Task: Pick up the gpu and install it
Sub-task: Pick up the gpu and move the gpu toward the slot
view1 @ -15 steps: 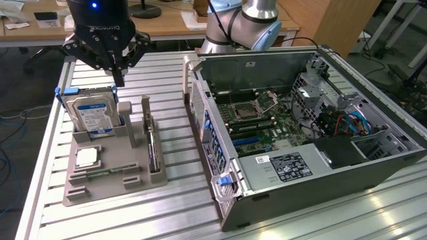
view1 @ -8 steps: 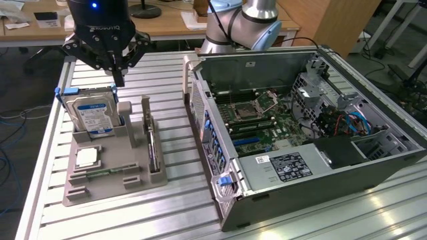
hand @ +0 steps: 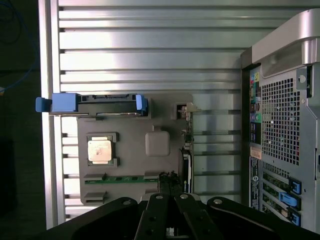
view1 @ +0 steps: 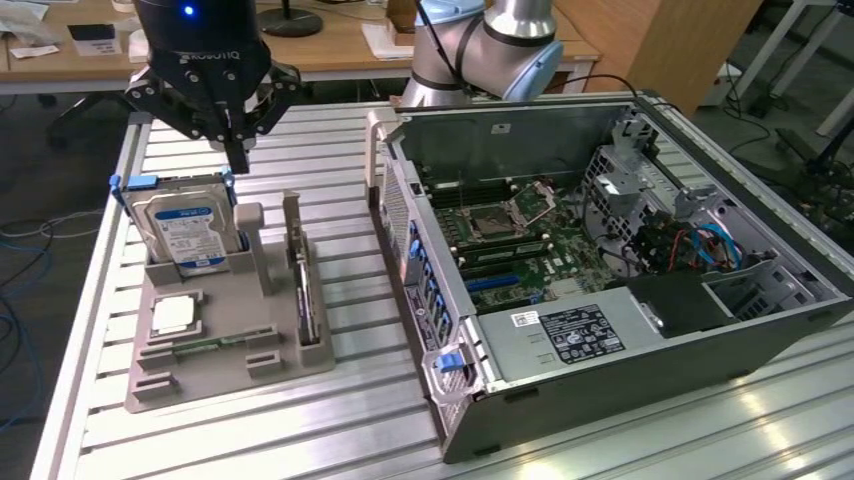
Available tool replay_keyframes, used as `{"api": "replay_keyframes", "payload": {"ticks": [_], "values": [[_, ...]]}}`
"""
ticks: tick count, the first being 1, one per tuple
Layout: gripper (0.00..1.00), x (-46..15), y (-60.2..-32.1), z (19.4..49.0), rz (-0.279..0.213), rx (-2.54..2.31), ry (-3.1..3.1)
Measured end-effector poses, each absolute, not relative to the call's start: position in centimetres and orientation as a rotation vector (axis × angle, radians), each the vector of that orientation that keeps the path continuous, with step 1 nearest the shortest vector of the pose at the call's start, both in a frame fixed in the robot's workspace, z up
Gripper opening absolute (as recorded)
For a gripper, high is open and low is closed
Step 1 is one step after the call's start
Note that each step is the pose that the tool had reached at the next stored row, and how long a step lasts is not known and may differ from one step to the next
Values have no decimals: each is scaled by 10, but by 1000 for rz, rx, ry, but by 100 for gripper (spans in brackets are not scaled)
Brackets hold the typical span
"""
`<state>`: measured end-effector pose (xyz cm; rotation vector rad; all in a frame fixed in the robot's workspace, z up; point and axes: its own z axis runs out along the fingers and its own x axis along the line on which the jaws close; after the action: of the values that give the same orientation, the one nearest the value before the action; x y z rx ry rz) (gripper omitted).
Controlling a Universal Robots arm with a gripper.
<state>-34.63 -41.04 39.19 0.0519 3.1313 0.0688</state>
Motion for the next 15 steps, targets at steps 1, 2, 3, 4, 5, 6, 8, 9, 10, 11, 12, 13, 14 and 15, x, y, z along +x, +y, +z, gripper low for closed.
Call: {"api": "replay_keyframes", "payload": {"ticks": [1, 2, 3, 4, 5, 6, 8, 9, 10, 11, 12, 13, 14, 15], "values": [[10, -346, -410, 392, 69, 52, 3131], [11, -346, -410, 392, 69, 52, 3131], [17, -346, -410, 392, 69, 52, 3131], [23, -346, -410, 392, 69, 52, 3131], [23, -346, -410, 392, 69, 52, 3131], [29, -346, -410, 392, 69, 52, 3131], [35, -346, -410, 392, 69, 52, 3131], [35, -346, -410, 392, 69, 52, 3131], [41, -346, -410, 392, 69, 52, 3131], [47, -346, -410, 392, 69, 52, 3131], [53, -346, -410, 392, 69, 52, 3131], [53, -346, -410, 392, 69, 52, 3131], [59, -346, -410, 392, 69, 52, 3131], [59, -346, -410, 392, 69, 52, 3131]]}}
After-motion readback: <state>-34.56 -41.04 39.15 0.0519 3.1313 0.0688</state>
